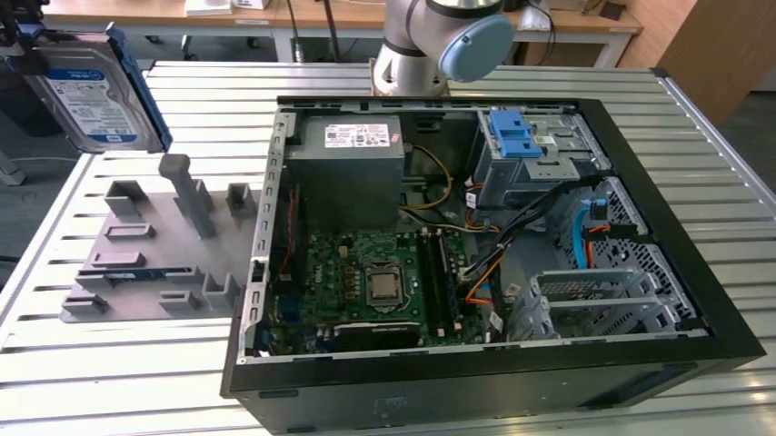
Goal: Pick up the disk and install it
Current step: 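Pick up the disk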
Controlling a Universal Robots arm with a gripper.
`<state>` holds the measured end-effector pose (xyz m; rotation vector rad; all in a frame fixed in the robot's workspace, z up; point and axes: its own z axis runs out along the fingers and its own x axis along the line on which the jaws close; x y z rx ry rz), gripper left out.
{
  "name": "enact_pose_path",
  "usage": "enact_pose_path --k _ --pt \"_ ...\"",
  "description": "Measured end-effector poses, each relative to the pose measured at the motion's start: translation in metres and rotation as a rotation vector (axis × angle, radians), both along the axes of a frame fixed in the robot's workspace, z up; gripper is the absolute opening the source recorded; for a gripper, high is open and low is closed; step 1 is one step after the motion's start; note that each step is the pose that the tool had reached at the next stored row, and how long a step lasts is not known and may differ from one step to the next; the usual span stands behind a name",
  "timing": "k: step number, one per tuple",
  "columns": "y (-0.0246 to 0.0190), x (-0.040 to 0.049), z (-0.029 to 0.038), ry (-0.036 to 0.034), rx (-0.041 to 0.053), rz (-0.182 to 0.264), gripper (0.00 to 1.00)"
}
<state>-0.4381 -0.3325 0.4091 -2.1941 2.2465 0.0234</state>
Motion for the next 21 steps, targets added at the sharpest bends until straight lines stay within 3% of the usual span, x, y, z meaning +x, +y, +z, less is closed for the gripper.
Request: enact_pose_path --k 21 --pt "0.0000 0.0000 0.0221 -0.0001 0.0001 0.000 0.36"
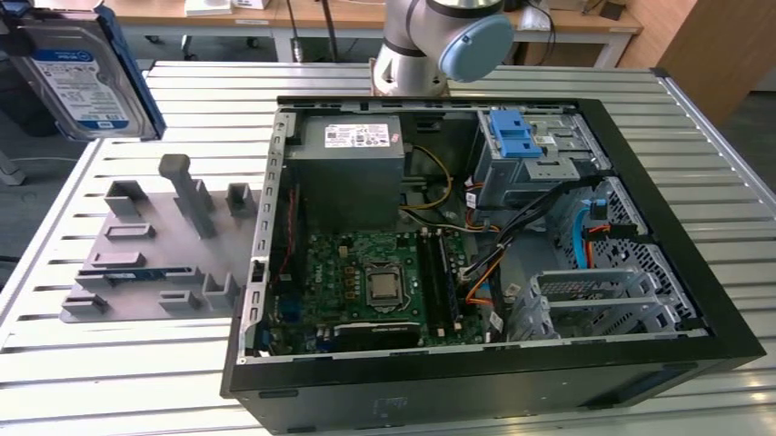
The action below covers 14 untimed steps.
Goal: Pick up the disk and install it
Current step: 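Pick up the disk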
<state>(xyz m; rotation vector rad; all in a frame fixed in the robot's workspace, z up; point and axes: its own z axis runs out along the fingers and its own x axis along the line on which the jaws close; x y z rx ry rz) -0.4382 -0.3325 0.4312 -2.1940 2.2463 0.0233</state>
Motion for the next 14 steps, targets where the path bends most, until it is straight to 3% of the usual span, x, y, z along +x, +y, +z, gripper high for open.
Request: enact_pose_path --k 14 --pt "0.0000 0.0000 0.0107 0.0001 0.0000 0.000 0.36"
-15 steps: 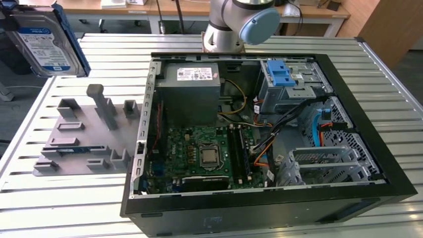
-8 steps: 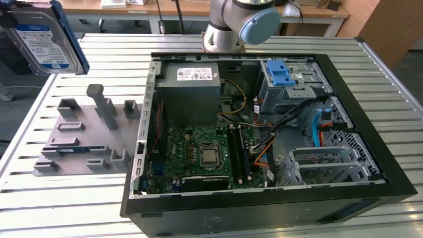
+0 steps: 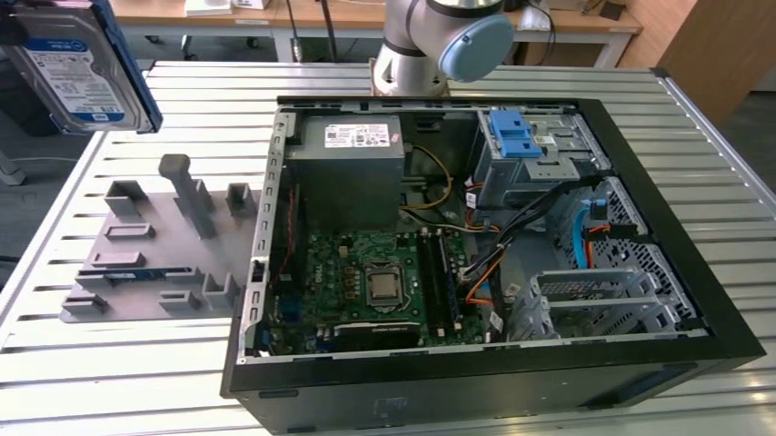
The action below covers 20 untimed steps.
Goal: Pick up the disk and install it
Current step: 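Pick up the disk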
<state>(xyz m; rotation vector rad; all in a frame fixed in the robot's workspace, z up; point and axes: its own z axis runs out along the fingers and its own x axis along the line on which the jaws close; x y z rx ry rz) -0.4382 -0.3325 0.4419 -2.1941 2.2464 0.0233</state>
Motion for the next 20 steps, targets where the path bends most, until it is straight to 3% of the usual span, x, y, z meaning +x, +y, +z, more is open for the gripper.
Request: enact_pose_path --k 20 --pt "0.0000 0.0000 0.0165 0.0000 0.0000 0.000 0.36"
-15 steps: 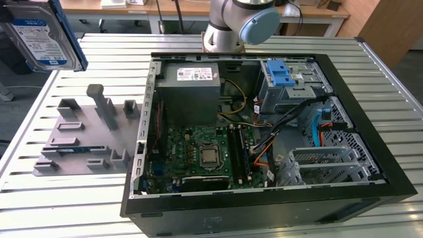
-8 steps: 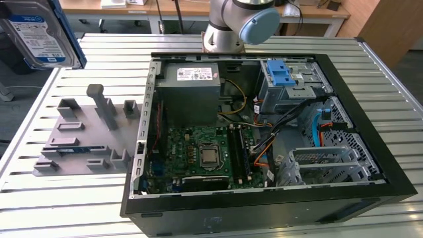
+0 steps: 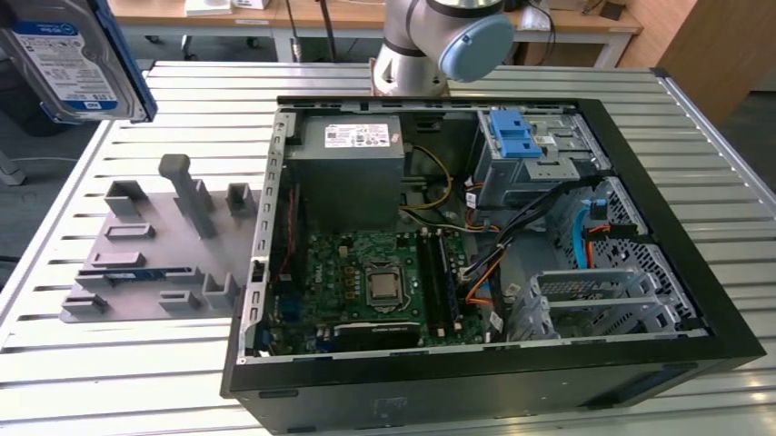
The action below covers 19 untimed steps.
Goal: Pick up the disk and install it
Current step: 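Pick up the disk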
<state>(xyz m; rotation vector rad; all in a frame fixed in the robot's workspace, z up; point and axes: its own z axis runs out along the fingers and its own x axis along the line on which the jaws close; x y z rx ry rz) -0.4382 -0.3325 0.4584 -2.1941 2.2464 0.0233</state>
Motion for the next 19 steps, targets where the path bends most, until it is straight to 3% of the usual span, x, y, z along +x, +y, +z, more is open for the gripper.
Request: enact_pose_path --k 19 --pt "0.0000 0.0000 0.0137 -0.0001 0.0001 0.000 0.36"
